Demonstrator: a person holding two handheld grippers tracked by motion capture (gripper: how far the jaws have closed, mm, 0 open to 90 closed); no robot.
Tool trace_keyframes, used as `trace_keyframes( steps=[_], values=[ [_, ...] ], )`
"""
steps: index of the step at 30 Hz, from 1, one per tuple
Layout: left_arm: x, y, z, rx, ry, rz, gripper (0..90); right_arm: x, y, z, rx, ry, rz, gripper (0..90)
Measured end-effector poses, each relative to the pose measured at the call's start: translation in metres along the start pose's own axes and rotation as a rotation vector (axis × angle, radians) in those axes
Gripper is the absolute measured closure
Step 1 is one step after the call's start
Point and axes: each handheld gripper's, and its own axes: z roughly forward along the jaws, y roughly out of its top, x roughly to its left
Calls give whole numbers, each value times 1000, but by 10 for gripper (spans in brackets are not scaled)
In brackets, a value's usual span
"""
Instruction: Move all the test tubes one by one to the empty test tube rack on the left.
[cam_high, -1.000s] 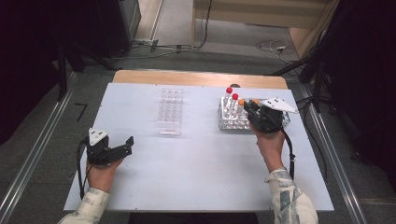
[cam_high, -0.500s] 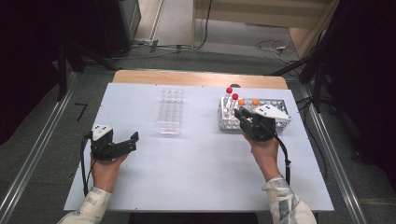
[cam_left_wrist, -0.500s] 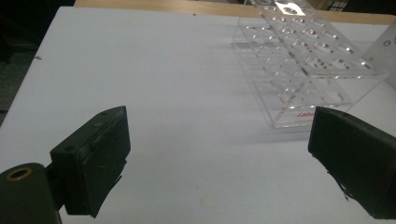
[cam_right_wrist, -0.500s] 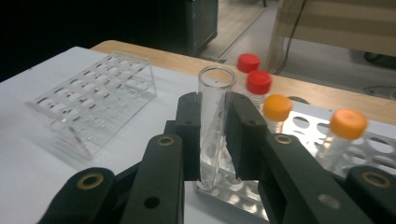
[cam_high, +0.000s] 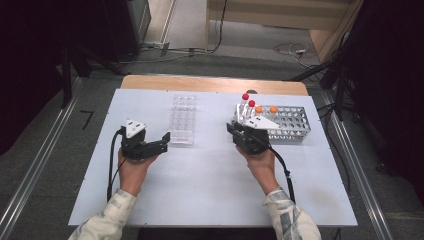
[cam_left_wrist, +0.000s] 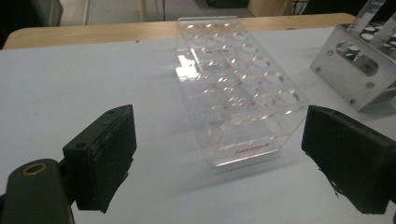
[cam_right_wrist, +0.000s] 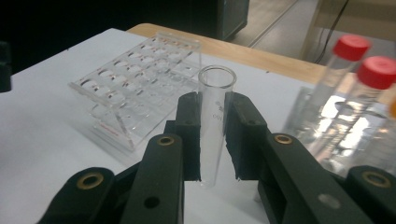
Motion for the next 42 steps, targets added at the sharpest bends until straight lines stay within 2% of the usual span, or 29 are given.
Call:
trace_keyframes(
  steps=[5,8,16,21,24,26,27,32,40,42],
  values=[
    [-21,13,12,-2,-46,19,127,14,-4,21,28,12,-23,733],
    [-30,19,18,1,-64,29,140,20,-5,29,35,19,-17,734],
    [-50,30,31,5,-137,34,226,29,-6,45,48,28,-22,734],
    [-62,36,37,0,-200,59,309,34,-7,50,58,35,-32,733],
    [-68,41,42,-1,-254,75,463,39,-5,52,56,42,-40,733],
    [-69,42,43,1,-259,78,558,41,-4,52,53,43,-43,733],
    [-72,44,45,11,-280,85,584,41,-4,52,51,44,-49,733],
    [-78,46,49,31,-282,115,622,42,-2,53,51,42,-51,733],
    [-81,44,56,54,-273,123,656,43,-1,52,45,41,-55,733],
    [-82,43,57,56,-276,128,710,44,-1,53,46,41,-57,733]
  ],
)
